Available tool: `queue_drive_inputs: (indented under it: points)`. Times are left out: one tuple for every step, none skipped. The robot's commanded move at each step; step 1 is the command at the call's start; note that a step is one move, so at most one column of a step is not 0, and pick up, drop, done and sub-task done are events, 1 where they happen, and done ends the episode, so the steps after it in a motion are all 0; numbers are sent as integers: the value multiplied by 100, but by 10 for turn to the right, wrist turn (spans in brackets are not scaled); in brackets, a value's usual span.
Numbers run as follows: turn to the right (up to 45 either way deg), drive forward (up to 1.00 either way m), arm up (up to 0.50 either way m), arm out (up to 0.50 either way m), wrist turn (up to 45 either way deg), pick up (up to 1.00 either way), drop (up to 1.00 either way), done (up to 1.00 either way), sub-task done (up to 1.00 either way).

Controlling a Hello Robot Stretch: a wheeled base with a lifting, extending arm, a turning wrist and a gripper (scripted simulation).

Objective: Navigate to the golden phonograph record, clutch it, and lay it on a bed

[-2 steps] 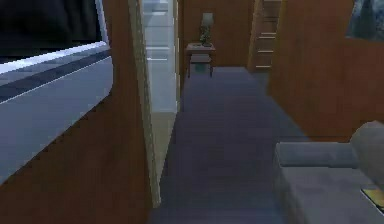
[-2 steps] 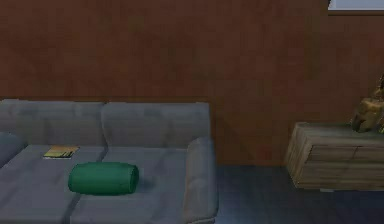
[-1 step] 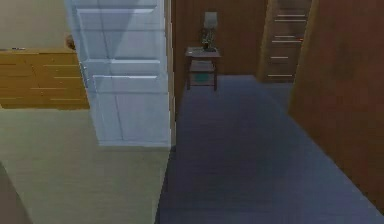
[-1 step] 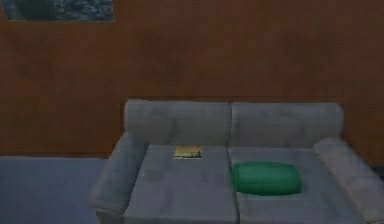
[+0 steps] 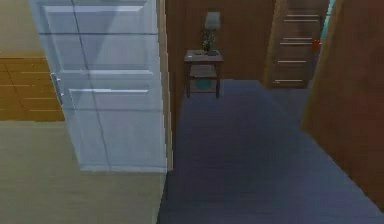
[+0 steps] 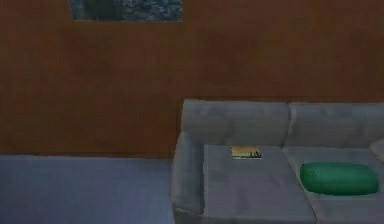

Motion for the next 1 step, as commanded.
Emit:
queue_drive_inputs:
  points:
    - [-30, 0, 0, 0, 0, 0, 0, 0, 0]
